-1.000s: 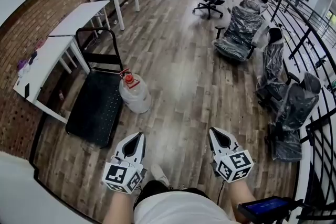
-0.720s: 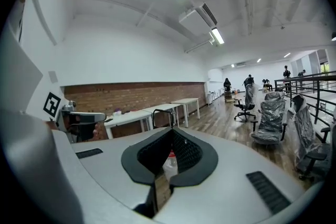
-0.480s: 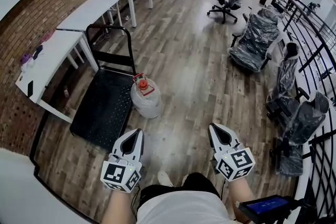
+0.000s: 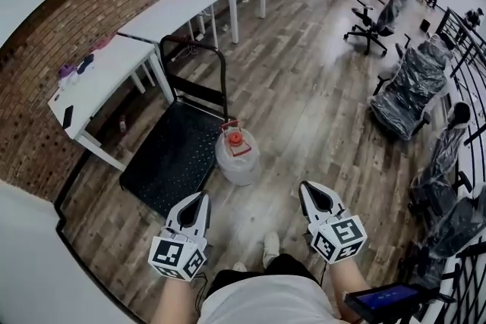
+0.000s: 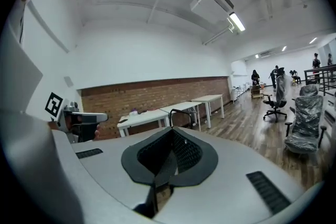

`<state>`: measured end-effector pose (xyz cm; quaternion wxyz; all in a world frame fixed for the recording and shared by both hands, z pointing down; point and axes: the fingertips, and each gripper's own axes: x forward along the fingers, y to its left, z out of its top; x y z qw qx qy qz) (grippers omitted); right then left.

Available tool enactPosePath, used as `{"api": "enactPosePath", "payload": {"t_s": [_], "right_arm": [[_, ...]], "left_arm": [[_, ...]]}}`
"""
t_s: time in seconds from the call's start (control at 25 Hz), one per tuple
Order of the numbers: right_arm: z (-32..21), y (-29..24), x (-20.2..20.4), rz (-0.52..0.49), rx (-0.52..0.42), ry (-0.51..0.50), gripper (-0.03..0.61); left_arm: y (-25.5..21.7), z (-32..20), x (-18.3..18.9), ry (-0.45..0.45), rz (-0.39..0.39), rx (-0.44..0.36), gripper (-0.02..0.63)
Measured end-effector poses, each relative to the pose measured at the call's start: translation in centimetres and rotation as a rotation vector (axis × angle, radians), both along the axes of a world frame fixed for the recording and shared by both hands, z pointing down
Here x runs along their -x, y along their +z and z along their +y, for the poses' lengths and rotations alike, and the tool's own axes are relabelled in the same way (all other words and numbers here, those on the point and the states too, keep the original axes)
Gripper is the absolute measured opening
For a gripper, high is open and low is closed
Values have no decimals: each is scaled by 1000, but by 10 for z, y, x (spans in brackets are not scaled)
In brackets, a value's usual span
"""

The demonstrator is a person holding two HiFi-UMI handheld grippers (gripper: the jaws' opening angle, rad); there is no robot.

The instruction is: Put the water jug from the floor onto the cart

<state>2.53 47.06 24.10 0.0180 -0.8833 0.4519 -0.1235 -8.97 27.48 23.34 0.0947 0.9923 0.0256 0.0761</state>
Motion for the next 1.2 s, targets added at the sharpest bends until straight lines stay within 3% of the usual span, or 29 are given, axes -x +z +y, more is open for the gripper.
{"api": "enactPosePath", "payload": {"t_s": [0.24,0.56,0.88,1.2], "right_arm": [[-27,2,-71,-23,-32,-108,2],[-57,23,-110,-83,-36,-200,2],[-103,30,-144,-85,-29,-214,2],[-179,38,-170,-74,15,-153,2]], "left_arm": [[-10,-5,-54,-85,5,11,-6],[-3,-27,-84,-178,-49,-21,-6],[-1,-71,-113,-193,-42,-22,-6],[23,-163,-142,-158,-40,22,-6]]}}
